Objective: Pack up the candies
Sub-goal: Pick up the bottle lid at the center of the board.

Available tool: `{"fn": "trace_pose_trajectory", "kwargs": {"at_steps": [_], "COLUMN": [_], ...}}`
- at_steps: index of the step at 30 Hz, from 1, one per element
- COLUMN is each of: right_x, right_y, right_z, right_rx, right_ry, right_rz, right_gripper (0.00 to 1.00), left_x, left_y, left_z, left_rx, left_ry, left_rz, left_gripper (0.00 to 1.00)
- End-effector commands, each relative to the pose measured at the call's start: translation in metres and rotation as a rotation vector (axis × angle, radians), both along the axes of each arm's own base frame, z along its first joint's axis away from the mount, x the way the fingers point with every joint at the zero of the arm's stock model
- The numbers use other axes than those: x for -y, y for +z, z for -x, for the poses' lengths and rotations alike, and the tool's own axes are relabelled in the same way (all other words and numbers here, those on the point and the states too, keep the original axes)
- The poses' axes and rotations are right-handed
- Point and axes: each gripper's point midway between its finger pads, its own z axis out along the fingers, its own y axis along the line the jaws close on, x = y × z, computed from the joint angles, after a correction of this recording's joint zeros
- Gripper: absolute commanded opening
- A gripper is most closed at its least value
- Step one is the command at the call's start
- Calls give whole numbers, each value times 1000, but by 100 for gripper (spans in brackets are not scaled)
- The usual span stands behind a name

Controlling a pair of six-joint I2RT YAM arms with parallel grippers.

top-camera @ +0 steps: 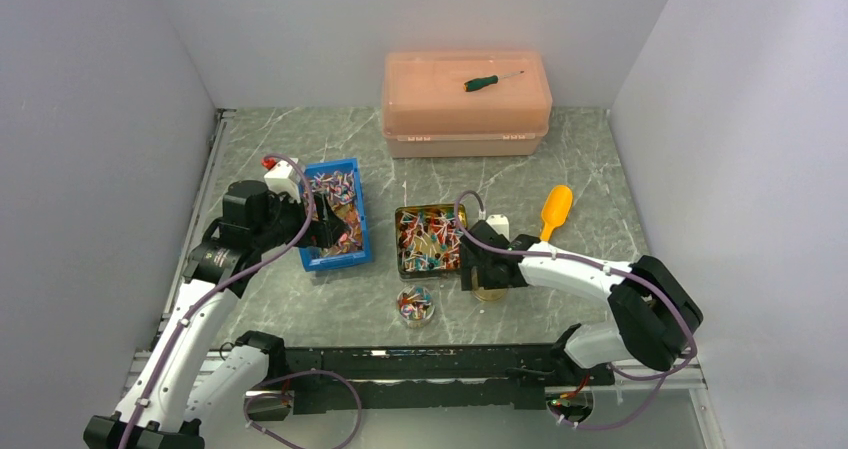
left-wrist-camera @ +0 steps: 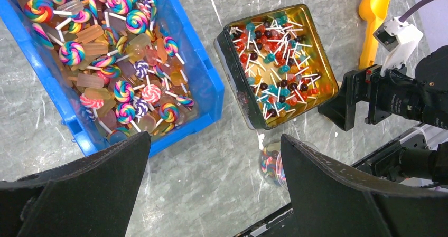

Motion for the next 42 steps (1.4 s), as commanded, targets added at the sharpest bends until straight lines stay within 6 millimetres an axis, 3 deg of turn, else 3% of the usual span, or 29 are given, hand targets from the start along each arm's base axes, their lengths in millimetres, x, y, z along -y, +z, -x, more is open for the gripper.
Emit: {"fn": "trace_pose_trajectory", "kwargs": {"at_steps": [1, 13, 23, 30, 42], "right_x": [-9, -11, -8, -3, -12], "right_y": [2, -2, 1, 12, 37], "right_z": [-13, -13, -9, -4, 22], "right_rx": [32, 17, 14, 22, 1], "right_ry": [16, 21, 25, 28, 108], "right_rz": [-32, -44, -46, -46, -139], "right_gripper": [100, 99, 85, 73, 67], "left_x": [2, 1, 1, 1, 2], "left_y": [13, 13, 13, 13, 11], "left_z": [-7, -8, -8, -8, -3], "left_rx": [56, 55, 58, 59, 48], "left_ry": [-21, -18, -17, -17, -20], "left_rz": [10, 13, 16, 20, 35], "left_gripper": [99, 99, 99, 99, 99]}}
